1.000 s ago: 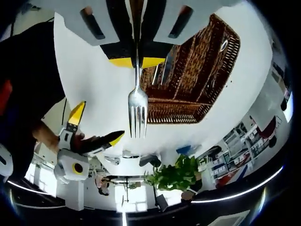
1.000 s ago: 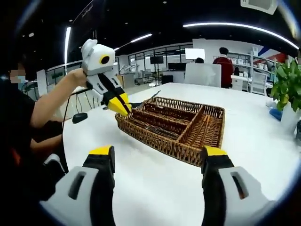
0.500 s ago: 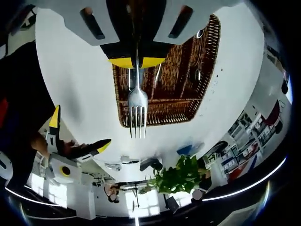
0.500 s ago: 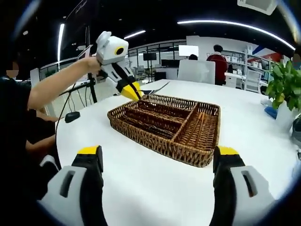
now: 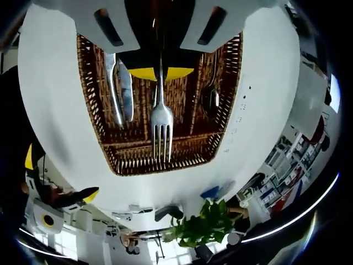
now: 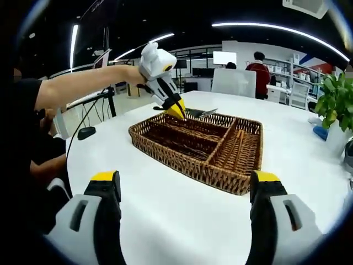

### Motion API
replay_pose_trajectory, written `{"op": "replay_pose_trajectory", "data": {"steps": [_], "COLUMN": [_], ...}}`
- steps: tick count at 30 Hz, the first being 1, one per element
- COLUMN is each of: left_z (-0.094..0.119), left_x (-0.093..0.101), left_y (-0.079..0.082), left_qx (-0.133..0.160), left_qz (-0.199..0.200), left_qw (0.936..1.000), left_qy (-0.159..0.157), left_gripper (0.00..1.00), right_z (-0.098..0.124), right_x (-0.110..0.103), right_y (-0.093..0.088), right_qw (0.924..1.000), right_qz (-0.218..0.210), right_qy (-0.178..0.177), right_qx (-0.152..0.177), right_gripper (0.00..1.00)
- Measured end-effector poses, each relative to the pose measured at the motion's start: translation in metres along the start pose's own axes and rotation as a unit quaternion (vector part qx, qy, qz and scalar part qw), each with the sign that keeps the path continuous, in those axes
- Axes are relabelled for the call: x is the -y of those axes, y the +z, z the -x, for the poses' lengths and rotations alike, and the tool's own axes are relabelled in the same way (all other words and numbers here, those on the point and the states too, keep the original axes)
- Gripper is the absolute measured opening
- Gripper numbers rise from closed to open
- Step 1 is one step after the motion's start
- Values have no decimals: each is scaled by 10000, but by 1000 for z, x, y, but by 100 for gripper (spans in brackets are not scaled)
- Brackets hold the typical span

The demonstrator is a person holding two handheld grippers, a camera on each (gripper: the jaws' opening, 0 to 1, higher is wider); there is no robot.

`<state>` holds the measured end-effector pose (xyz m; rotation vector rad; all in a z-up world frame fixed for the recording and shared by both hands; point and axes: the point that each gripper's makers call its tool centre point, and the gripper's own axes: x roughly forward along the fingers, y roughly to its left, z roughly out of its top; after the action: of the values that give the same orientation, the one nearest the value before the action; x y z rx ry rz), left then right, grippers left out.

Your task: Arrange the knives, forks, and spoons in their matching storage slots by inserting each utensil handle-first until every utensil is classified and aligned in the correct compartment

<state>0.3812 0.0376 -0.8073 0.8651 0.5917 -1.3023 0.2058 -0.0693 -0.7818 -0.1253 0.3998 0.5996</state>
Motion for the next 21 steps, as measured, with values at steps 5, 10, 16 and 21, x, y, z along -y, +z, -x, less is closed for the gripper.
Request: {"op": "replay_pose_trajectory", "data": {"steps": [5, 10, 16, 21], "left_z": [-13, -29, -39, -46], "left_x": [-13, -18, -23, -24], "left_y": [-8, -15, -22, -28], "left_qx": [-9, -70, -110, -149], "left_qz": [-22, -108, -52, -40], "left_qw": [9998, 9998, 9998, 9997], "left_qy": [175, 153, 165, 197], "left_gripper": [2, 2, 3, 3], "right_z": [-2, -1, 2, 2], "right_x": [-1, -3, -2, -4], "right_y": [-1, -4, -9, -11], "right_qw": [10000, 9999, 9998, 9997], "right_qz": [36, 58, 89, 127], "right_qy": [10, 22, -12, 27], "right_qx": [-52, -91, -157, -182], "right_gripper": [100, 100, 100, 100]}}
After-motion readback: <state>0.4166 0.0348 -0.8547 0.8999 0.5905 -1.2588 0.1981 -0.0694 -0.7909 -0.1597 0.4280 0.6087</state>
